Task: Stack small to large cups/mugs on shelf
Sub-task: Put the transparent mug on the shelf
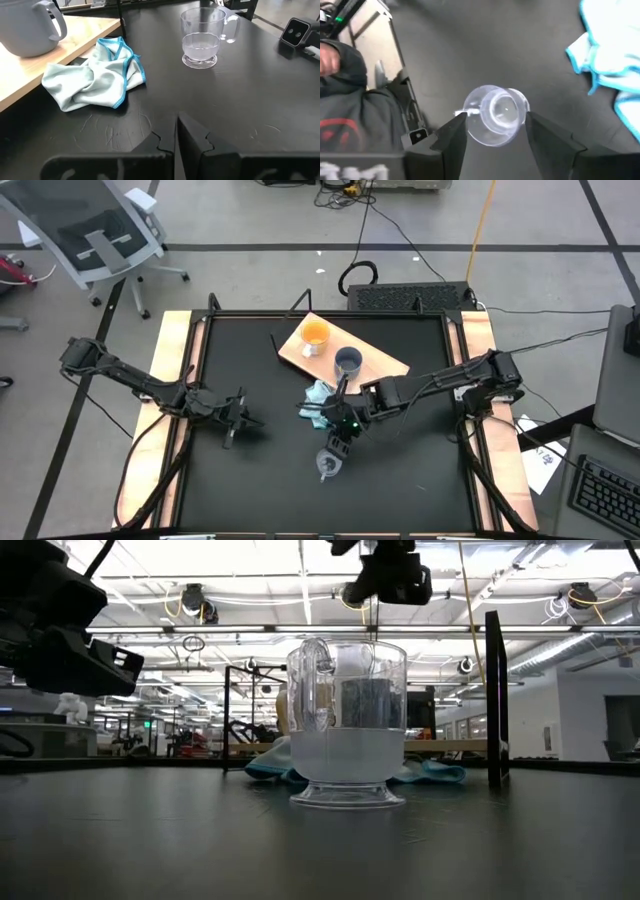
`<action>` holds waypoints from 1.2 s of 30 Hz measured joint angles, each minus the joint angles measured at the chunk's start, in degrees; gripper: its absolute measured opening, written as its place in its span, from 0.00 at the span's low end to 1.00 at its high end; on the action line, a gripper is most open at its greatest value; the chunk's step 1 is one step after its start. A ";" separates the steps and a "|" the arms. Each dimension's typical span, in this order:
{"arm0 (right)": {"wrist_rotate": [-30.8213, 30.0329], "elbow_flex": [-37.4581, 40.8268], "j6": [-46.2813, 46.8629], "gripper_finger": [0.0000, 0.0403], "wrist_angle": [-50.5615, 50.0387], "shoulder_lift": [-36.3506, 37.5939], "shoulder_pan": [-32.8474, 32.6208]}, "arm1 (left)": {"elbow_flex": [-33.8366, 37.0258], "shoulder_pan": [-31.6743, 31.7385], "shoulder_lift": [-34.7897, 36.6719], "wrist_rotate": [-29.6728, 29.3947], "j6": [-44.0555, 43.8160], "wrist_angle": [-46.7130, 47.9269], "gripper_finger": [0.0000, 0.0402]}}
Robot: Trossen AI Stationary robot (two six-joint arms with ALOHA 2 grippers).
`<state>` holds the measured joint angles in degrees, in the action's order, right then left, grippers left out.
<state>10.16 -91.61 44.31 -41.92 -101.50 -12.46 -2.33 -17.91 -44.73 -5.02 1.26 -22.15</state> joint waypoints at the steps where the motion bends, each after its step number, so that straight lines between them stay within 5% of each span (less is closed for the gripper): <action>1: 0.28 -0.01 0.17 0.46 0.63 -0.36 0.01 | 0.00 0.00 0.00 0.00 0.00 0.04 0.05; 14: 1.79 0.00 1.77 0.34 -3.83 -2.63 -0.27 | -0.02 0.00 0.00 -0.02 0.02 0.63 0.05; 25: -3.63 0.00 -2.60 0.27 -4.14 -2.69 -0.73 | -0.02 0.00 0.00 -0.02 -0.20 1.07 0.05; 36: 1.76 0.00 -14.95 0.27 12.97 -3.14 -0.96 | -0.02 -0.01 0.00 0.00 -0.41 1.51 0.05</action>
<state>11.92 -91.61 29.36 -28.95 -104.64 -13.42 -2.35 -17.92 -44.73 -5.02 0.85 -20.64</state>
